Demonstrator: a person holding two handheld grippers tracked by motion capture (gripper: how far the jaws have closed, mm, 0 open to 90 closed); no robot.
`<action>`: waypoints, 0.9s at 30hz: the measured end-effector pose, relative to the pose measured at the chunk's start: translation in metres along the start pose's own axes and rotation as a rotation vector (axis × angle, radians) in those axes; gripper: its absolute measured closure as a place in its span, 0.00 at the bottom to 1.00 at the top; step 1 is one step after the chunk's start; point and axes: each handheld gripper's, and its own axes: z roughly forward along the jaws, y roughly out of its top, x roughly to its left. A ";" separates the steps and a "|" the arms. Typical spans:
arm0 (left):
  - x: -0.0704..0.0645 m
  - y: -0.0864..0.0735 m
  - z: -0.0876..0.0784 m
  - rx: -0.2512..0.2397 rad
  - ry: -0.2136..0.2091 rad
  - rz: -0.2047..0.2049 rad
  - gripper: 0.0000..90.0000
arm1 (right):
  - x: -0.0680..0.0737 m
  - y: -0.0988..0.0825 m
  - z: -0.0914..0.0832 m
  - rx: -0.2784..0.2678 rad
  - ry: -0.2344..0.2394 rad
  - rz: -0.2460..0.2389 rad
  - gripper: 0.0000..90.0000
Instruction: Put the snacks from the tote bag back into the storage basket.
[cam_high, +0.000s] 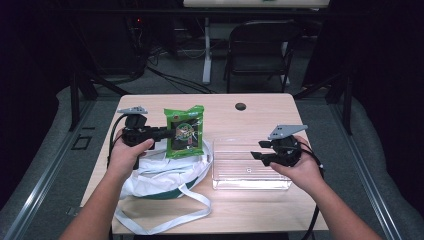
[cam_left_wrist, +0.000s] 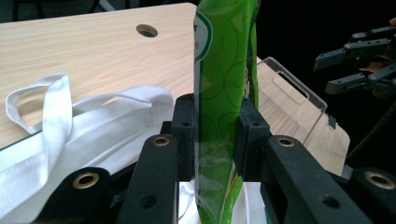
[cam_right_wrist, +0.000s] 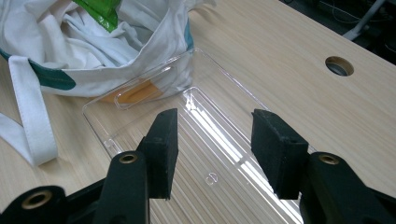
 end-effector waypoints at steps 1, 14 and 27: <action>0.000 0.000 0.000 0.000 0.000 0.000 0.82 | 0.000 0.000 0.000 0.000 0.000 0.000 0.57; -0.005 0.002 0.009 -0.004 -0.013 0.014 0.82 | -0.006 0.028 -0.003 0.066 0.029 -0.081 0.59; -0.018 0.011 0.021 0.003 -0.038 0.054 0.82 | -0.012 0.052 -0.006 0.094 0.054 -0.123 0.60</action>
